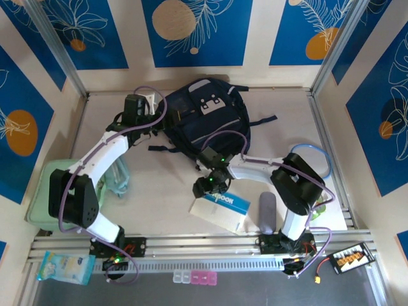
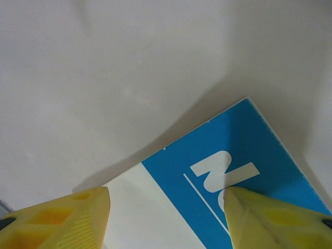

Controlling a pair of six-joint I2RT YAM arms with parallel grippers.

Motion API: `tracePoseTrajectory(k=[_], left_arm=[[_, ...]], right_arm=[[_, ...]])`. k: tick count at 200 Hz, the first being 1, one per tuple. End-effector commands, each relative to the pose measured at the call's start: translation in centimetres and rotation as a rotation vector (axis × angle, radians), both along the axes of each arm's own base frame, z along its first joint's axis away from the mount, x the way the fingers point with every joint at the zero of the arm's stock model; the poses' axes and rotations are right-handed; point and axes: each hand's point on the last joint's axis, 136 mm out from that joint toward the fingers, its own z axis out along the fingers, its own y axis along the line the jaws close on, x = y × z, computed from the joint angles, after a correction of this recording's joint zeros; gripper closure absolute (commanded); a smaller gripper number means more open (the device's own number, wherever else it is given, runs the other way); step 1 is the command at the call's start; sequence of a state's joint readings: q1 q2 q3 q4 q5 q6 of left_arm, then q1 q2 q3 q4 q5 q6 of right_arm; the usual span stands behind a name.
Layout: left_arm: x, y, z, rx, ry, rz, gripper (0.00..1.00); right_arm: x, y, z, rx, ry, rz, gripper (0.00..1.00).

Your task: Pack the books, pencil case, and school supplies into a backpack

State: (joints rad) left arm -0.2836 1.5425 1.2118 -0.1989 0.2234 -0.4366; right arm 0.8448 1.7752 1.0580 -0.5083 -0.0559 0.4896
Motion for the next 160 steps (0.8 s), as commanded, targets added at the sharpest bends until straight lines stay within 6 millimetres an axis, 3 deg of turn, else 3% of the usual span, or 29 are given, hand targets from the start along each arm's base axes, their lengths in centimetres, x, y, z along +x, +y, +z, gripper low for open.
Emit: tracePoseTrajectory(k=[1, 50, 83, 106, 132, 160], left_arm=[[-0.9, 1.7, 1.2, 0.015, -0.009, 0.044, 0.00], [-3.0, 4.2, 1.6, 0.005, 0.031, 0.129, 0.00], [-5.2, 4.4, -0.1, -0.002, 0.118, 0.129, 0.00], [-7.0, 3.6, -2.0, -0.062, 0.205, 0.110, 0.06], [-8.9, 2.6, -4.8, -0.145, 0.309, 0.120, 0.06], [-10.3, 1.7, -7.2, -0.190, 0.378, 0.141, 0.06]], right_arm=[[1.7, 0.9, -0.7, -0.015, -0.046, 0.022, 0.39], [9.5, 3.2, 0.0, -0.046, -0.155, -0.151, 0.39], [12.5, 2.9, 0.1, -0.145, -0.177, -0.252, 0.44], [12.2, 4.0, 2.6, -0.099, -0.215, -0.181, 0.45], [10.0, 3.2, 5.0, -0.051, -0.233, -0.117, 0.44], [6.6, -0.4, 3.7, -0.119, -0.168, -0.110, 0.44]])
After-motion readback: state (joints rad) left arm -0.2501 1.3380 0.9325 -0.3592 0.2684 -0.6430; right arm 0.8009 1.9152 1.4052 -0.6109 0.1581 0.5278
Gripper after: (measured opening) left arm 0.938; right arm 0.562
